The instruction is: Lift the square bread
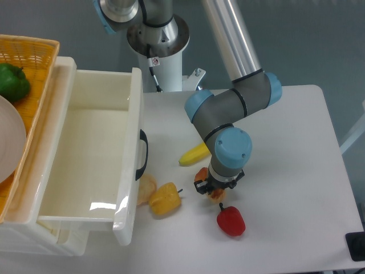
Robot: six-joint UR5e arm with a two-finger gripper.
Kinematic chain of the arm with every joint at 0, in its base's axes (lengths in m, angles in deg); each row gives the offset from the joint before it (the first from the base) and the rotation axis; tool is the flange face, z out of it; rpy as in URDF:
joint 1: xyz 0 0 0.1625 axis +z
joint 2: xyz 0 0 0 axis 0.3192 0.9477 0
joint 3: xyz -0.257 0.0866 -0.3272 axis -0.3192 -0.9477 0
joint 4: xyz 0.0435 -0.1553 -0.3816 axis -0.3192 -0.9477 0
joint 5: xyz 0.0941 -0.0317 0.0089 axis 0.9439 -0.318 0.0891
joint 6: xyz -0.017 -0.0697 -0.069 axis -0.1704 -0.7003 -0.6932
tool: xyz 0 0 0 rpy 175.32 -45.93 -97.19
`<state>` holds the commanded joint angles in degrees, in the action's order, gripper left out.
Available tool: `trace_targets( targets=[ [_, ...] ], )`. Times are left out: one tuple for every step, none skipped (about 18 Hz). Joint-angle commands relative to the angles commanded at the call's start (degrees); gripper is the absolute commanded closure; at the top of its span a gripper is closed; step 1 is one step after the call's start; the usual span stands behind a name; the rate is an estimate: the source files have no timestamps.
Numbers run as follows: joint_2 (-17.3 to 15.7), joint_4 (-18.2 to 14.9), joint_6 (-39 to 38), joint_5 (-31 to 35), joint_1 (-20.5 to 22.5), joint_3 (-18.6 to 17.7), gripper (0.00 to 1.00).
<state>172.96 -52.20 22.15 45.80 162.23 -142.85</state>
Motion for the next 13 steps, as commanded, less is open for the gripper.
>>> trace_targets(
  targets=[
    [-0.2, 0.0, 0.6, 0.2, 0.0, 0.1, 0.75],
    [-0.6, -0.2, 1.1, 0.2, 0.0, 0.5, 0.75],
    [-1.0, -0.3, 1.7, 0.2, 0.0, 0.8, 0.75],
    [-1.5, -0.3, 2.6, 0.2, 0.0, 1.1, 0.75],
    [-1.9, -0.4, 3.7, 0.3, -0.1, 1.1, 0.75],
    [-2.7, -0.4, 5.5, 0.3, -0.1, 1.0, 0.75],
    [-3.5, -0.5, 7.9, 0.3, -0.1, 0.9, 0.75],
    [-4.3, -0.8, 10.2, 0.2, -0.1, 0.9, 0.75],
    [-5.2, -0.8, 12.2, 0.2, -0.1, 0.9, 0.75],
    [-5.9, -0.8, 13.7, 0.0, 0.0, 0.8, 0.74],
    [-6.4, -0.8, 14.7, -0.1, 0.1, 0.8, 0.74],
    [-6.9, -0.8, 15.7, -0.1, 0.1, 0.8, 0.74],
    [-7.1, -0.8, 17.3, -0.1, 0.1, 0.8, 0.74]
  ],
)
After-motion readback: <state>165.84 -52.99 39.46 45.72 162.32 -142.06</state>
